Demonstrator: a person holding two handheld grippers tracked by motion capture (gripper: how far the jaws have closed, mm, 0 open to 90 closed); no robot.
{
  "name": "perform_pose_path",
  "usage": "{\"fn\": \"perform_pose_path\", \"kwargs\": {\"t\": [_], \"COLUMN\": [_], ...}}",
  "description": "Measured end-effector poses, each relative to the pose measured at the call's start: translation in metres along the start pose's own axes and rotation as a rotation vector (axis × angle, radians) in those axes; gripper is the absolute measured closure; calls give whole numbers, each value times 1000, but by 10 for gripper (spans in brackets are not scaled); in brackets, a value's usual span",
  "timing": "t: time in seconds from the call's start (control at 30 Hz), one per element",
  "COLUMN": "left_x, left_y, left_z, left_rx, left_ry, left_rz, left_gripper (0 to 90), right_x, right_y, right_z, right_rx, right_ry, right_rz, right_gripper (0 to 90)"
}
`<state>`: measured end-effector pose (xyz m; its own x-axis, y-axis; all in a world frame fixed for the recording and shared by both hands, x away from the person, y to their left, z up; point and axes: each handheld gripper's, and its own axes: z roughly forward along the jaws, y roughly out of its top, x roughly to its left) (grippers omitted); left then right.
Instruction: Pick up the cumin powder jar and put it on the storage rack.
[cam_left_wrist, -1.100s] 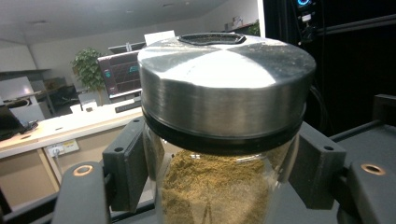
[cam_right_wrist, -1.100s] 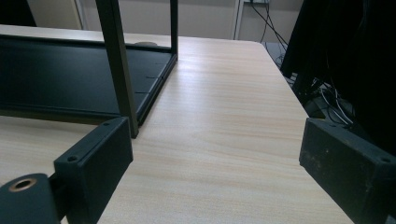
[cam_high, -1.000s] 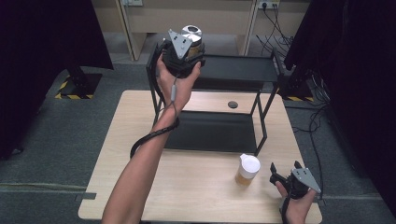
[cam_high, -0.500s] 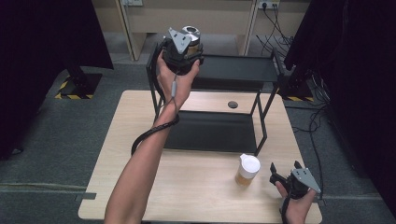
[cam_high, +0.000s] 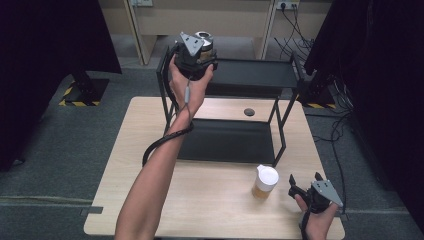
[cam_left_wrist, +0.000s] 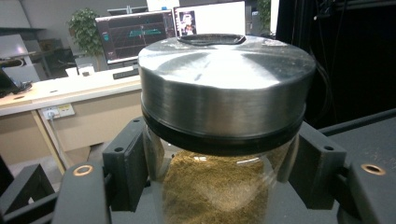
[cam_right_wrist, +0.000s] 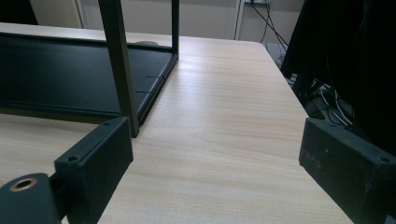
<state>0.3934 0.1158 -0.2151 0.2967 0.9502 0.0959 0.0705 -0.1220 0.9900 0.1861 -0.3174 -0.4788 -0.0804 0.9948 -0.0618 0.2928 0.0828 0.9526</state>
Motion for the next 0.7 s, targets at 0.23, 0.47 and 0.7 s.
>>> {"fn": "perform_pose_path", "kwargs": {"t": [0.23,0.47,0.7], "left_x": [0,7,11], "left_y": [2,2,2], "left_z": [2,6,7], "left_rx": [8,17,20], "left_ry": [0,-17,-27], "left_rz": [-24,-67,-90], "left_gripper": [304,303,303], "right_x": [2,2,2], "right_y": [0,0,0], "right_z": [0,0,0], "right_rx": [0,-1,0], "right_ry": [-3,-2,-3], "right_rz": [-13,-15,-18], "right_gripper": [100,100,100]}}
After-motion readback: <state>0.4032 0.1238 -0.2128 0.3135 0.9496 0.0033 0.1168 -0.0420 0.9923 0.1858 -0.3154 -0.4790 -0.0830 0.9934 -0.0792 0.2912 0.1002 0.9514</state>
